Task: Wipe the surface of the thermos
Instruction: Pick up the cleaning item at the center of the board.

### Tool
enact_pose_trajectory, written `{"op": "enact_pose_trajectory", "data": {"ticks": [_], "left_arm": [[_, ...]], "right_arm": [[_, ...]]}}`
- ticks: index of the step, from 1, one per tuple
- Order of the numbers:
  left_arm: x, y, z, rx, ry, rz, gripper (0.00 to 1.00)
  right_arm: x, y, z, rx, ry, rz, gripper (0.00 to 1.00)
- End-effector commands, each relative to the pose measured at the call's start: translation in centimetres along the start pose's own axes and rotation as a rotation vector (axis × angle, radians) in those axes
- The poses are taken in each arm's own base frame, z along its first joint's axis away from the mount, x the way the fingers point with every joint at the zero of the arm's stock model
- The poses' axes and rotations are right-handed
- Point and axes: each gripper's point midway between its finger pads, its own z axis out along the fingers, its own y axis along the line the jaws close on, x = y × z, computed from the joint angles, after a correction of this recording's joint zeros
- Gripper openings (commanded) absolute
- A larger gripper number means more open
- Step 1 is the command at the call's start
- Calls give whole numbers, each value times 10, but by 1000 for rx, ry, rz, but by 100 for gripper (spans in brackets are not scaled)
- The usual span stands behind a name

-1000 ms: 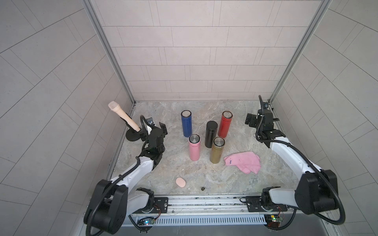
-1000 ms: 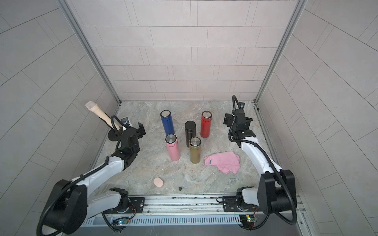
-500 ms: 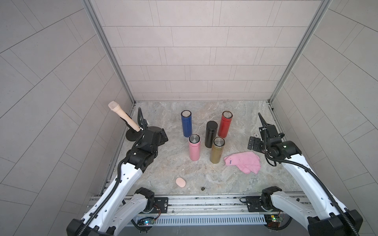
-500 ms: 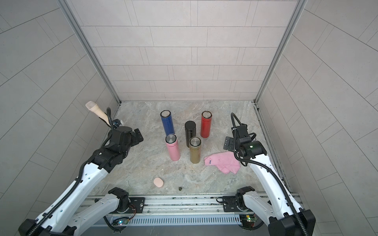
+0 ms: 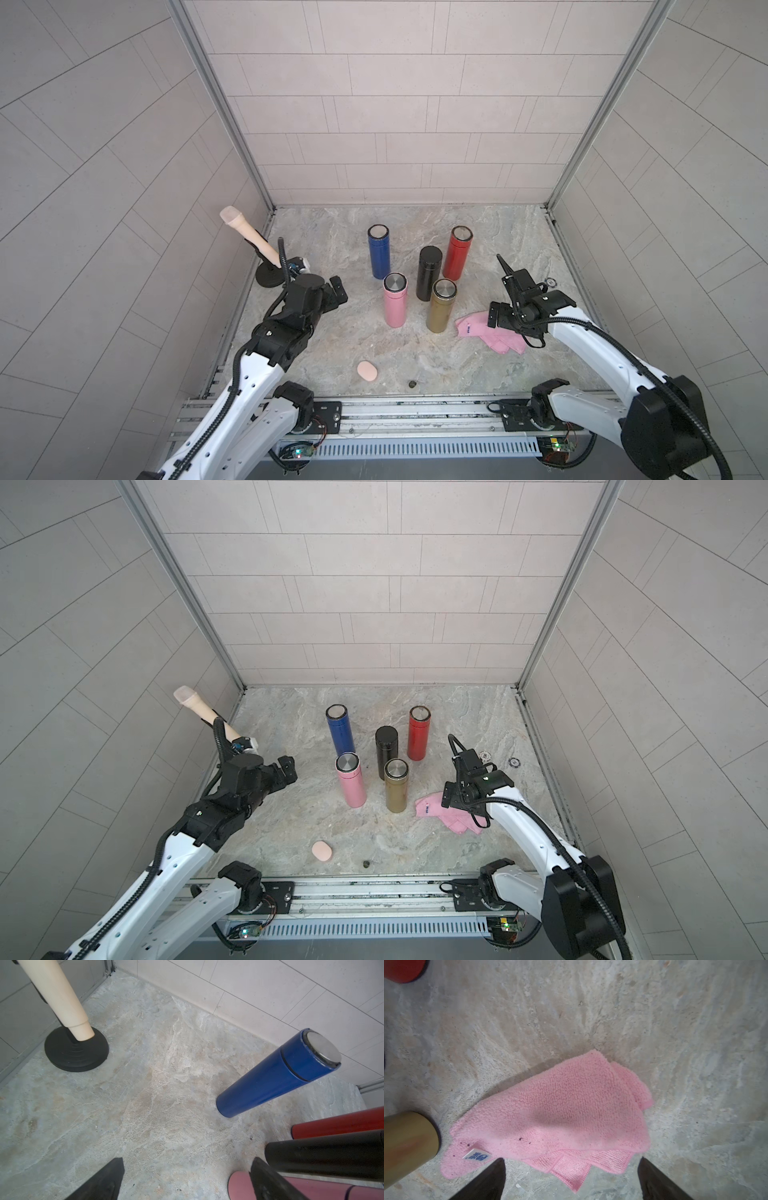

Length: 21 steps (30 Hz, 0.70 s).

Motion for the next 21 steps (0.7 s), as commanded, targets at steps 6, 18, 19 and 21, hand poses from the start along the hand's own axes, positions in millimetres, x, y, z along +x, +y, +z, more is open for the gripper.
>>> {"op": "enact_pose_trajectory", "data": {"ticks": [6, 18, 19, 21], "left_arm": [[-5, -7, -5, 33, -10, -14, 100], [-9, -14, -3, 98, -71, -68, 100], [-8, -14, -1, 83, -51, -60, 100], [-8, -14, 1, 62, -28, -36, 100]], "right_arm": [[-1, 8, 28, 8, 32, -21, 100], [13, 5, 65, 56, 115, -2, 95], [14, 4, 65, 60, 116, 1, 92], [14, 4, 65, 63, 113, 5, 81]]}}
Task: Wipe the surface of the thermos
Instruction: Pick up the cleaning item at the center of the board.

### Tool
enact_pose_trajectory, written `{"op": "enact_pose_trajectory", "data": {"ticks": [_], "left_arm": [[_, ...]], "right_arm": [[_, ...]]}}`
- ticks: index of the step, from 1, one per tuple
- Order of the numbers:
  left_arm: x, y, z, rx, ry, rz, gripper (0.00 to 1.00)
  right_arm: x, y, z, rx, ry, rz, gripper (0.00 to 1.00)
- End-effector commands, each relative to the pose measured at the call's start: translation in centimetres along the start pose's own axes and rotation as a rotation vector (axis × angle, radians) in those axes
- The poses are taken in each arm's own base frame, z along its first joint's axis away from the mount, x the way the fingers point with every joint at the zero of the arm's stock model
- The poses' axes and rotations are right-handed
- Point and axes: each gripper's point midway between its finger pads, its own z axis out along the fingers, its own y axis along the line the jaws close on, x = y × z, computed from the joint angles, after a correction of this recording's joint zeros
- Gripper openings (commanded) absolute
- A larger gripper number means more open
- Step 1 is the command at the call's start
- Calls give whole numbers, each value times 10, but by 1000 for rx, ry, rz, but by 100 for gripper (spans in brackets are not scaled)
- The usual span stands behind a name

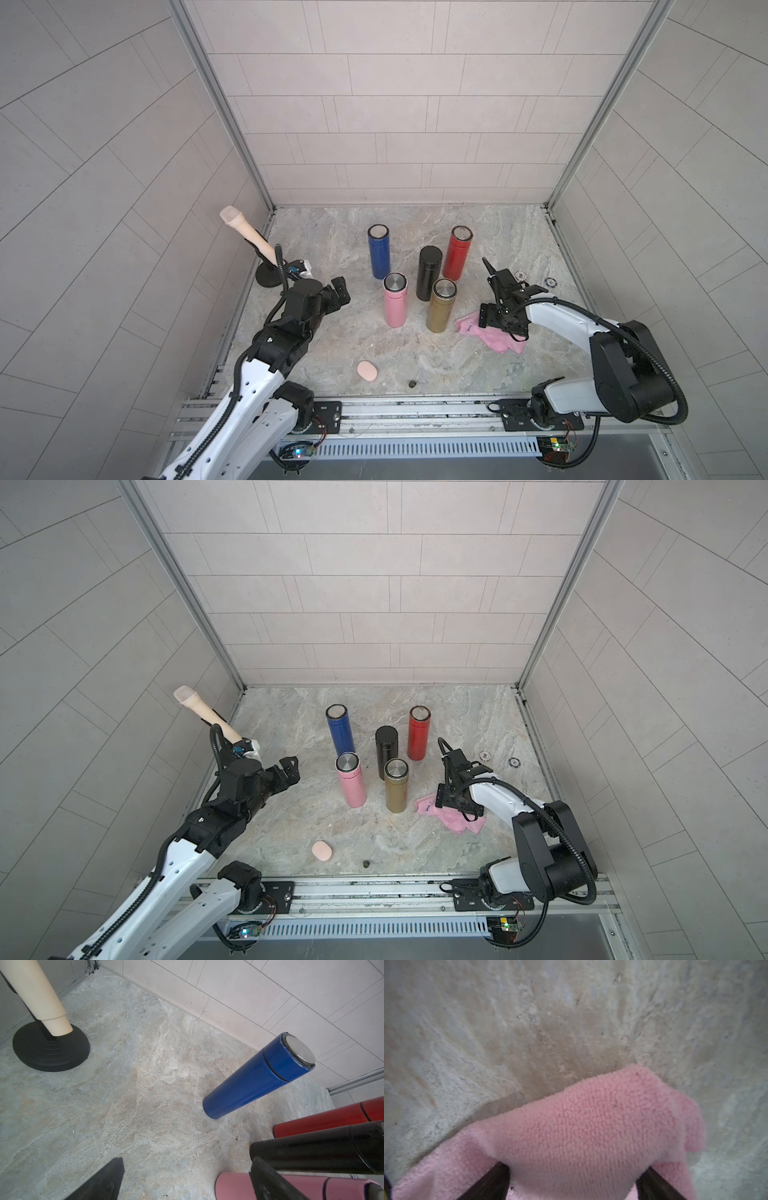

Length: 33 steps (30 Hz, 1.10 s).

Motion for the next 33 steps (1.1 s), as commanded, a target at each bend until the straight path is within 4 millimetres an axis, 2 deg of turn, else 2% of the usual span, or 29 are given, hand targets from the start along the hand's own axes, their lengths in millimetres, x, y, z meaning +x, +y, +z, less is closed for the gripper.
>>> {"op": "enact_pose_trajectory", "data": {"ticks": [1, 3, 5, 6, 8, 9, 10, 11, 12, 13, 15, 18, 21, 23, 25, 28, 31, 33], "left_arm": [[-6, -6, 1, -12, 25, 20, 100], [-7, -8, 1, -9, 29, 41, 100], [-11, -9, -1, -7, 19, 57, 99], [-12, -11, -1, 0, 17, 71, 94], [-14, -14, -3, 14, 16, 94, 77], [-16, -16, -4, 19, 14, 101, 63], [-17, -17, -4, 23, 13, 108, 43], [-19, -17, -4, 19, 8, 108, 23], [-20, -18, -4, 16, 7, 109, 8], [-21, -20, -4, 23, 9, 111, 3], [-22, -26, -5, 37, 29, 122, 0], [-17, -32, -11, 43, 105, 163, 0], [-11, -49, -26, 82, 161, 227, 3], [-9, -59, -37, 101, 182, 266, 20], [-6, -68, -45, 125, 196, 302, 48], [0, -84, -48, 163, 214, 333, 79], [5, -105, -50, 212, 203, 374, 93], [9, -119, -51, 247, 193, 393, 95]], "right_arm": [[12, -8, 12, 38, 33, 21, 76], [13, -9, 11, 42, 33, 28, 61], [13, -10, 11, 43, 31, 35, 53], [13, -10, 10, 44, 27, 36, 44], [13, -11, 10, 42, 19, 45, 27], [13, -11, 8, 39, 17, 49, 12], [12, -11, 7, 36, 15, 50, 0], [12, -12, 5, 35, 12, 54, 0], [12, -12, 2, 32, 7, 59, 0], [11, -10, -2, 21, -1, 58, 0], [10, -10, -14, 7, -15, 61, 0], [11, -11, -40, -25, -53, 53, 0], [14, -17, -69, -52, -112, 58, 0], [17, -20, -84, -86, -158, 58, 0], [18, -20, -99, -127, -210, 69, 0], [19, -18, -112, -172, -240, 82, 0], [18, -14, -122, -200, -242, 89, 0], [16, -11, -127, -214, -245, 85, 0]]}}
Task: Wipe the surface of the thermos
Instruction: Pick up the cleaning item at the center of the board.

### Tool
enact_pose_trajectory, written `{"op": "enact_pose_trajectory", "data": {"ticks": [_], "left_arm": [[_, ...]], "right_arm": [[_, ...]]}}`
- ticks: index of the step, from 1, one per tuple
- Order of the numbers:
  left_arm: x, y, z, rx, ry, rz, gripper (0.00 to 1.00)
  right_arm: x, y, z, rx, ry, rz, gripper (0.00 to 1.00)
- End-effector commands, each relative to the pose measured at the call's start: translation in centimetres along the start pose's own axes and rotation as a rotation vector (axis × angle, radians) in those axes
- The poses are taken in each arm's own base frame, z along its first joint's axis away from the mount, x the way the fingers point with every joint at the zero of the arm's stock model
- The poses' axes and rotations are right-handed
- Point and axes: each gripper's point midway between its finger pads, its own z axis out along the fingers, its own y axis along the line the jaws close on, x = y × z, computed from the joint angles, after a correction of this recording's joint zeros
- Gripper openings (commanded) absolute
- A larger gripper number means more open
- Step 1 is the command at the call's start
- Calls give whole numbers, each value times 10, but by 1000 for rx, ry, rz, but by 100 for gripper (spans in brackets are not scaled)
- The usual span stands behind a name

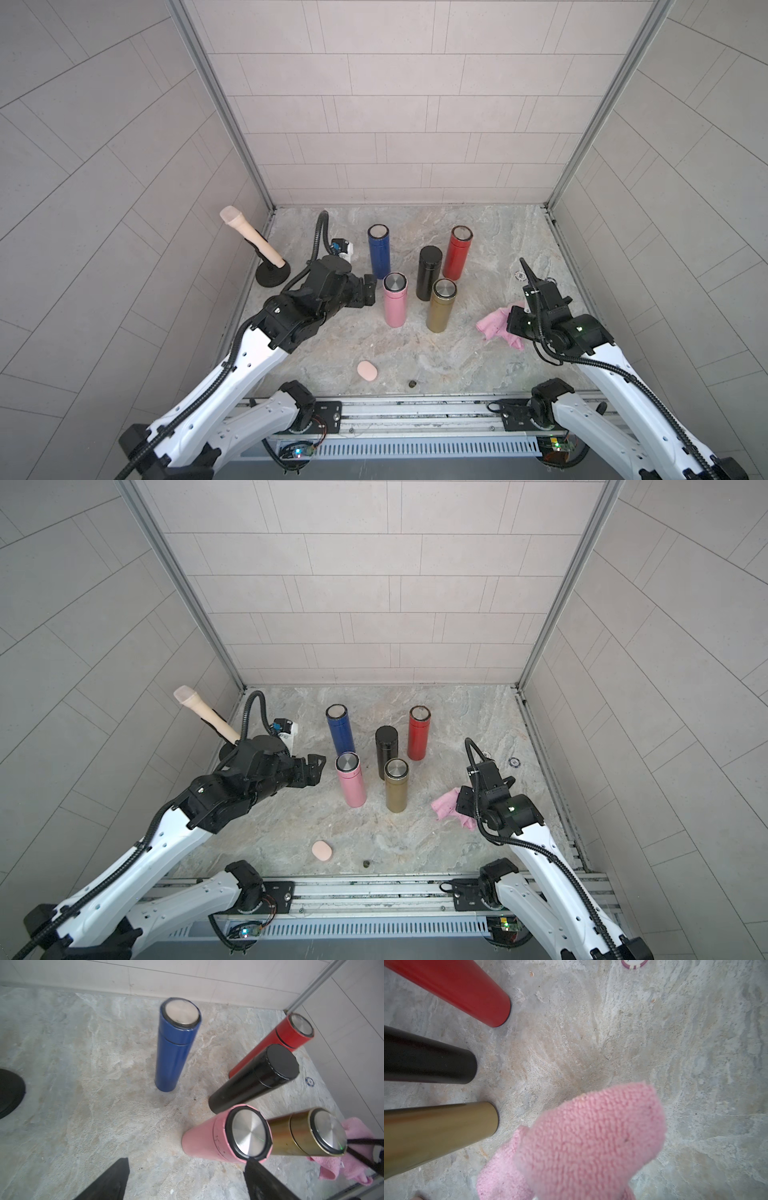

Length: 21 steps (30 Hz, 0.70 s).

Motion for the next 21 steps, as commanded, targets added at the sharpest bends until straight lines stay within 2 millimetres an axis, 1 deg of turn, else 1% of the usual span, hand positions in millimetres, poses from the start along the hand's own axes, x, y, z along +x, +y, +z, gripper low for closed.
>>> {"op": "enact_pose_trajectory", "data": {"ticks": [1, 3, 7, 10, 14, 21], "left_arm": [[-4, -16, 1, 22, -19, 42, 96], [-6, -28, 3, 32, -39, 75, 96], [-7, -41, 12, 16, -62, 121, 96], [-5, -49, 24, 1, -59, 143, 96], [-3, -55, 36, -38, -66, 185, 97], [7, -55, 57, -67, -60, 200, 98]], "right_arm": [[0, 3, -9, -8, 15, 18, 0], [-2, 5, -10, -15, 6, 12, 0], [-2, 6, -8, -23, 2, 9, 0], [-1, 6, -5, -25, 4, 3, 0], [-1, 5, -3, -18, 4, -3, 0], [-1, 5, -4, -21, -7, -11, 0]]}}
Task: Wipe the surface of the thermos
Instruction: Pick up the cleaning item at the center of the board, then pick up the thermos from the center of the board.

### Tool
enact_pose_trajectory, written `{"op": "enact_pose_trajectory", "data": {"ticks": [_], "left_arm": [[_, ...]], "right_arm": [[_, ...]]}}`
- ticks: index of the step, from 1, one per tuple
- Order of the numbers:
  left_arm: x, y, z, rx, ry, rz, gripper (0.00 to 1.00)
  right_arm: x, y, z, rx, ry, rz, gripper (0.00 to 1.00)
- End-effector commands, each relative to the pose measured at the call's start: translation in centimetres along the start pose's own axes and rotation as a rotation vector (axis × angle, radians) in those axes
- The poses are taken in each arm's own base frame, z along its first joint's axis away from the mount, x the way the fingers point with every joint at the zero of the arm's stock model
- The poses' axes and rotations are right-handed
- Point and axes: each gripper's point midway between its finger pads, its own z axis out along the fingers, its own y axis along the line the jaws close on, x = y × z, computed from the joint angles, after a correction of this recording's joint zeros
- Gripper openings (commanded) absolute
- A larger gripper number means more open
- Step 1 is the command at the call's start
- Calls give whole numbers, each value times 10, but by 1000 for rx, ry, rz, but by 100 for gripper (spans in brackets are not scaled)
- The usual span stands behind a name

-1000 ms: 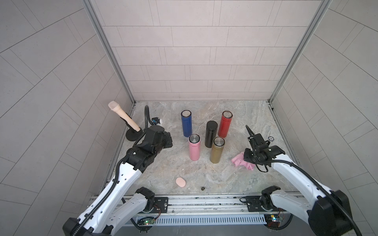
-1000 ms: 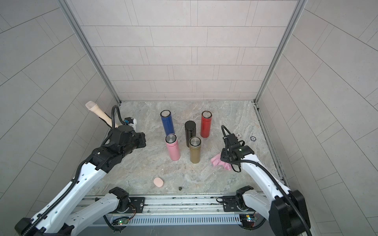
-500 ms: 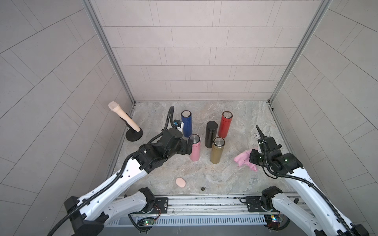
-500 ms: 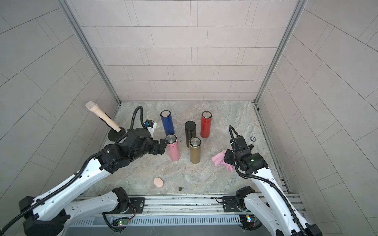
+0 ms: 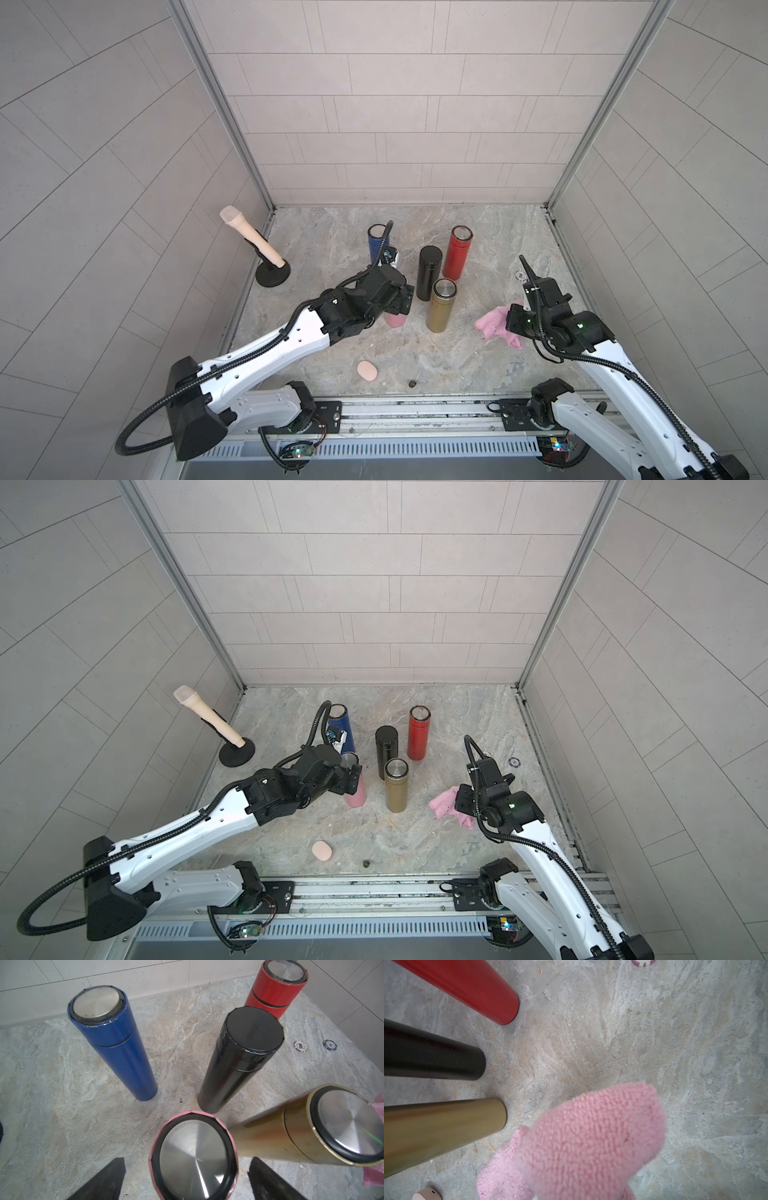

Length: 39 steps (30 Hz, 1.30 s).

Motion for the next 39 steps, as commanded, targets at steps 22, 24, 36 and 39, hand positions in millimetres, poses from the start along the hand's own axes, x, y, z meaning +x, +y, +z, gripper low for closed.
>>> {"op": "enact_pose_trajectory", "data": {"ticks": [22, 24, 36, 39], "left_arm": [[18, -6, 43, -49, -2, -6, 87], [21, -6, 45, -48, 1, -1, 87], [32, 1, 50, -80, 9, -11, 58], [29, 3, 48, -87, 1, -11, 37]], "right_arm": [[2, -1, 4, -7, -13, 2, 0], [1, 0, 4, -10, -14, 2, 0], [2, 4, 1, -28, -5, -6, 0], [2, 6, -3, -43, -2, -14, 0]]}}
